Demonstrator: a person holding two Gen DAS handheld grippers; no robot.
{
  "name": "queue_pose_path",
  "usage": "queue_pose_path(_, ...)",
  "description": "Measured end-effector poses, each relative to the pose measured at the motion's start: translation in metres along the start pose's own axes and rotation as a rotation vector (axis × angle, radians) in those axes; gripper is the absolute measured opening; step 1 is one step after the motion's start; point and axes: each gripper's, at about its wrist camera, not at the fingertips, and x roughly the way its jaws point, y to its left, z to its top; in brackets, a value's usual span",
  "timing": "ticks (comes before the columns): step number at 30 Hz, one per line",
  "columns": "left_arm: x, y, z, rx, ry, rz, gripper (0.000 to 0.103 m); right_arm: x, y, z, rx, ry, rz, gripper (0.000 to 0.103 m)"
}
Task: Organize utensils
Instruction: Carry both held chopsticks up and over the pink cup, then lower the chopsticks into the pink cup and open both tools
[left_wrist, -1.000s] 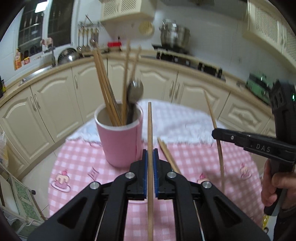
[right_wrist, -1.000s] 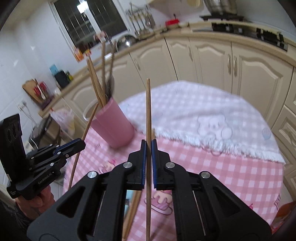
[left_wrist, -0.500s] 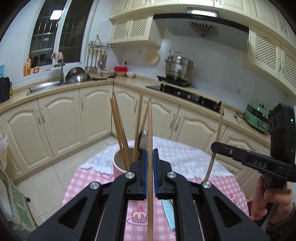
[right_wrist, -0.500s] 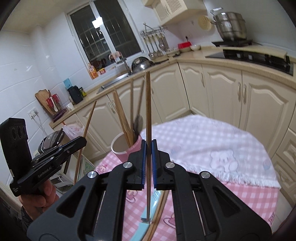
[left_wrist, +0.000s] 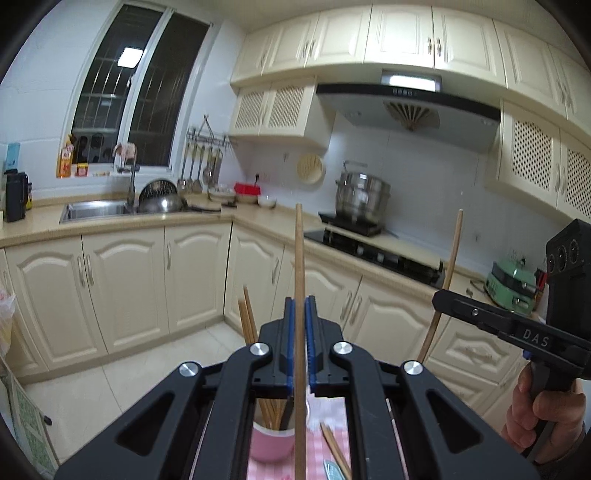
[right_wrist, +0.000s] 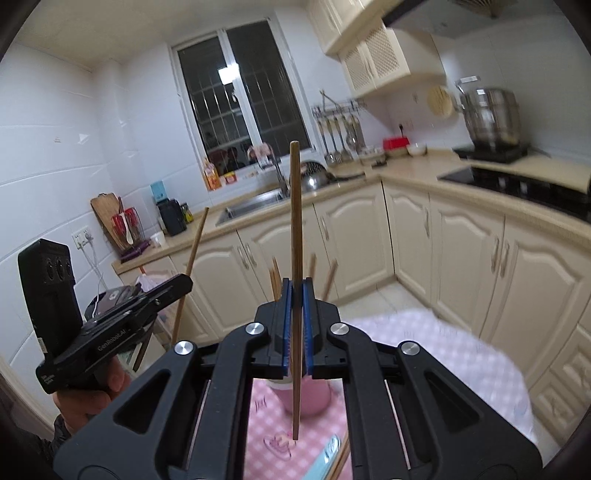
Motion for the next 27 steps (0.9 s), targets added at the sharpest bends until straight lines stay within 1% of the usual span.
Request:
queue_pose_path(6, 0.013, 0.007, 0.029, -0.027, -0.064, -0.018, 0.005, 0.012, 0.012, 0.032, -0.041, -0.044, 0.012, 0.006)
queue_pose_path(10, 0.026, 0.007, 0.043, -0.039, -0.11, -0.031, 0.005, 0.027, 0.016, 0.043, -0.048, -0.045, 0.02, 0.006)
queue_pose_path(13, 0.039, 0.006, 0.049, -0.04, -0.161, -0.032, 0.005, 0.039, 0.018, 0.048, -0.05, -0.042, 0.023, 0.006)
queue_pose_path(16, 0.05, 0.005, 0.049, -0.046, -0.193, -0.027, 0.005, 0.051, 0.019, 0.052, -0.055, -0.04, 0.02, 0.006)
queue_pose_path(19, 0.066, 0.008, 0.048, -0.057, -0.203, -0.021, 0.005, 0.063, 0.017, 0.051, -0.056, -0.029, 0.017, 0.006)
queue_pose_path(23, 0.085, 0.013, 0.039, -0.064, -0.192, -0.016, 0.005, 0.078, 0.013, 0.047, -0.056, -0.011, 0.015, 0.006)
queue_pose_path(27, 0.098, 0.02, 0.023, -0.07, -0.17, -0.008, 0.005, 0.095, 0.007, 0.037, -0.047, 0.023, 0.014, 0.006)
